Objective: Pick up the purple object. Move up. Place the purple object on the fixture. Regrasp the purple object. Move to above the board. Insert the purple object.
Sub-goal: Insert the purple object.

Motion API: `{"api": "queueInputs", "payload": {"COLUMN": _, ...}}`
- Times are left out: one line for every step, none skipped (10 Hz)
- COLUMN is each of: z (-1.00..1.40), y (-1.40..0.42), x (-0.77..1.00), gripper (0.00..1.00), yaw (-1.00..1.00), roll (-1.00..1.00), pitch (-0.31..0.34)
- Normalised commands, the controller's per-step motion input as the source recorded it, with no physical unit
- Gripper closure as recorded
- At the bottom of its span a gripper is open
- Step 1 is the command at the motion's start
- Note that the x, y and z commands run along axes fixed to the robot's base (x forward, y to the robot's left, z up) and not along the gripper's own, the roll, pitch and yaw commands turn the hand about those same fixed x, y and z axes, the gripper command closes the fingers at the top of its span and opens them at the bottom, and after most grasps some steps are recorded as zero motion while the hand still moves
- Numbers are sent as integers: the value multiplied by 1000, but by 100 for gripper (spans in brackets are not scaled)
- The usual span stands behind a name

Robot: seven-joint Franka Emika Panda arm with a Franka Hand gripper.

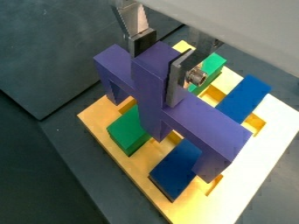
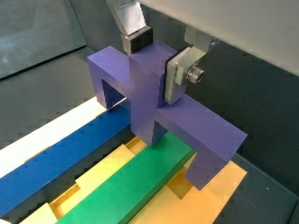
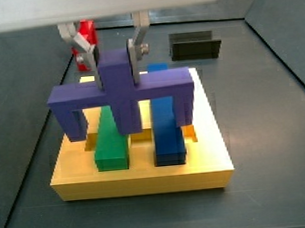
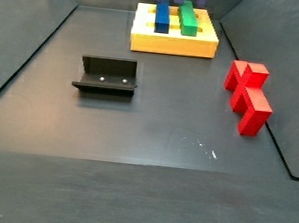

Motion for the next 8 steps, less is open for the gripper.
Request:
{"api": "queueInputs", "payload": {"z": -171, "y": -14, "x": 0, "gripper": 100, "yaw": 143, "roll": 184, "pitch": 0}}
{"api": "queueInputs", "payload": {"z": 0, "y": -29, "x": 214, "gripper": 100, "yaw": 183, "roll": 154, "pitch": 30}}
{"api": "queueInputs", "payload": {"z": 0, "y": -26, "x": 257, "gripper": 100, "yaw": 171, "roll": 131, "pitch": 27}}
{"api": "queueInputs", "payload": {"z": 0, "y": -34, "x": 320, "gripper": 100, "yaw": 194, "roll": 77, "pitch": 34}}
{"api": "queueInputs", "payload": {"z": 0, "y": -51, "x": 249, "gripper": 100, "yaw": 143, "roll": 47, "pitch": 13}}
{"api": "queueInputs", "payload": {"z": -97, "y": 0, "x": 66, "gripper": 100, "yaw": 43, "roll": 43, "pitch": 0}}
{"api": "queueInputs", "payload": {"z": -117, "y": 0, "x": 86, "gripper": 100, "yaw": 0, "roll": 64, "pitch": 0}}
{"api": "queueInputs", "payload": {"z": -174, "y": 0, "x": 40, "gripper": 100, "yaw": 0, "roll": 99, "pitch": 0}}
